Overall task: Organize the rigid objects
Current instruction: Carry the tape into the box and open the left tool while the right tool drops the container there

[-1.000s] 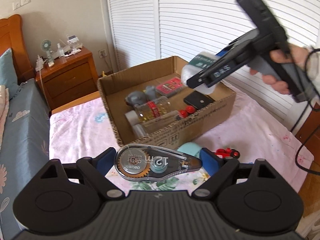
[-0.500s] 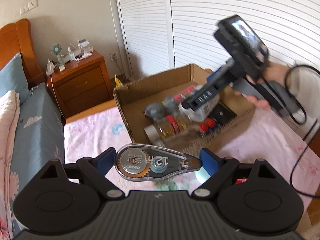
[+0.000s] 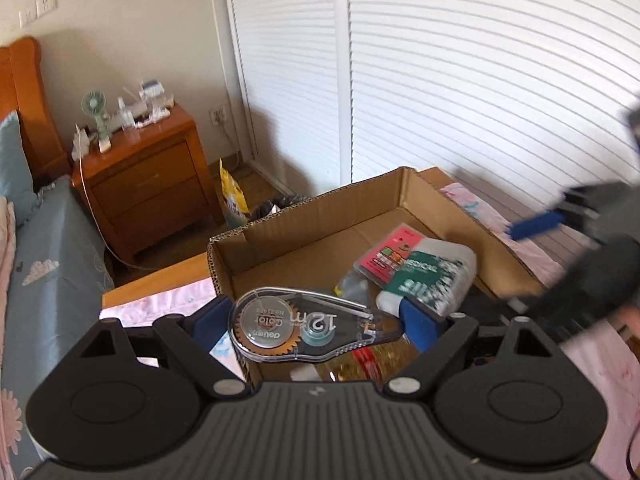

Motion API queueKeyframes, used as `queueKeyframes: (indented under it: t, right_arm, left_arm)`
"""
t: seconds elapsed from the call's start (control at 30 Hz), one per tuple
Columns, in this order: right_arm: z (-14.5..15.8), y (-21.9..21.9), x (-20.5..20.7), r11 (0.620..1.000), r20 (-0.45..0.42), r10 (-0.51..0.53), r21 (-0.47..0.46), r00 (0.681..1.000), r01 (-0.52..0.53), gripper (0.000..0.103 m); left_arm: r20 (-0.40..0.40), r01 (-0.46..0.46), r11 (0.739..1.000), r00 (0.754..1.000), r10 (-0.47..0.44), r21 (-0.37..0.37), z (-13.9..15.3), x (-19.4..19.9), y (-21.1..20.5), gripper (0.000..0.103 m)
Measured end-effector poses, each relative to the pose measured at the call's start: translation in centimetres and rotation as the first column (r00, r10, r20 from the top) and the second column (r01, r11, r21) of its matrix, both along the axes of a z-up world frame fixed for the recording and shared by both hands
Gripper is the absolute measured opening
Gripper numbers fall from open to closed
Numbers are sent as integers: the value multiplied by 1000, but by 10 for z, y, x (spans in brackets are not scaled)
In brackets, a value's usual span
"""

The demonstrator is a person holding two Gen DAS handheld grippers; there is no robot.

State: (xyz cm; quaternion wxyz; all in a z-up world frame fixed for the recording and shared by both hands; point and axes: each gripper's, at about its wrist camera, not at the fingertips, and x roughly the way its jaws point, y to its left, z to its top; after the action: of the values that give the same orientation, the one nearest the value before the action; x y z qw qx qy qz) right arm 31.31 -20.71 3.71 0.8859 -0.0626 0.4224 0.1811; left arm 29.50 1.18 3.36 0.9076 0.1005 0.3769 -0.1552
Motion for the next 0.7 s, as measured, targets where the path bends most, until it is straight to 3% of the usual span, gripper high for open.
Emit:
queueKeyframes:
  t: [0.2, 0.43, 0.7]
  right_arm:
    - [4, -2, -18, 1000, 14, 7, 14, 1000, -7, 103]
    - [11, -9, -32, 999, 29, -3, 39, 1000, 2, 103]
    - [19, -6, -50, 999, 52, -8, 40, 999, 5, 103]
  left_arm:
    - [-38, -47, 999, 998, 48, 22, -14, 42, -9, 89]
    - [-74, -112, 994, 991, 111, -7, -29, 78, -10, 93]
    - [-57, -127, 992, 990, 127, 7, -27, 56, -8, 95]
